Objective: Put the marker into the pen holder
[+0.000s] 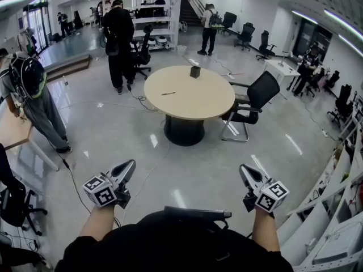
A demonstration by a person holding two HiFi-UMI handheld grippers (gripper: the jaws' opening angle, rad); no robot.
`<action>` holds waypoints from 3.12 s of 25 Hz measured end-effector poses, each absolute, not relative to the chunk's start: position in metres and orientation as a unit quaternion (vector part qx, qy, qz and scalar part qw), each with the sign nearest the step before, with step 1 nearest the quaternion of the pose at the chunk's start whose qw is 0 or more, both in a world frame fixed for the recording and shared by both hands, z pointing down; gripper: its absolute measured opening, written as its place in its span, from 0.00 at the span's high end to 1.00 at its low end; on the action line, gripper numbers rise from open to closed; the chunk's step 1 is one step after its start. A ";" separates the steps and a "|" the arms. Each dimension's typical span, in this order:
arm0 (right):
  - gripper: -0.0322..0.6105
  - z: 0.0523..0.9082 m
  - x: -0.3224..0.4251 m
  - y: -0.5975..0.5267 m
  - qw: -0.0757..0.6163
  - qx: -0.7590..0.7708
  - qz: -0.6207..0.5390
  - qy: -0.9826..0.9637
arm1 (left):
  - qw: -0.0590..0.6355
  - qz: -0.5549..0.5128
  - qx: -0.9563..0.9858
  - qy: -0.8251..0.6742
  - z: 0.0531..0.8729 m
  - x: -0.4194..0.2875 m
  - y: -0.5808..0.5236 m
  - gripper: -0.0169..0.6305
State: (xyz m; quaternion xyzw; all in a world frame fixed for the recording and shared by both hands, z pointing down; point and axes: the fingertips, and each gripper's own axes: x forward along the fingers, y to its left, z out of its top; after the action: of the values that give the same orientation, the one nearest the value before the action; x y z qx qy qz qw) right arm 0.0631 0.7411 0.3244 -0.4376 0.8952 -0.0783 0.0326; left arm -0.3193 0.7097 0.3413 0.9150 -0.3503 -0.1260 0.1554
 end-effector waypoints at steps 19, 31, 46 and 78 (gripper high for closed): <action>0.95 0.335 0.195 0.752 0.050 -0.438 -0.086 0.894 | 0.155 -0.103 0.926 -0.330 0.345 -0.177 0.708 0.98; 0.95 0.361 0.190 0.699 0.033 -0.417 -0.091 0.904 | 0.172 -0.105 0.921 -0.333 0.363 -0.181 0.670 0.98; 0.95 0.329 0.031 0.556 0.040 -0.440 -0.079 0.893 | 0.164 -0.099 0.933 -0.306 0.347 -0.332 0.506 0.98; 0.95 0.333 0.180 0.276 0.037 -0.349 -0.088 0.932 | 0.162 -0.101 0.905 -0.379 0.353 -0.165 0.294 0.98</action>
State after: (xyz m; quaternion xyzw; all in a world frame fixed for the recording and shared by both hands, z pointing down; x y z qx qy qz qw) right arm 0.1805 0.2762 0.3332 -0.3487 0.9324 -0.0879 0.0367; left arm -0.1650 0.2937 0.3530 0.9053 -0.3793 -0.1009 0.1623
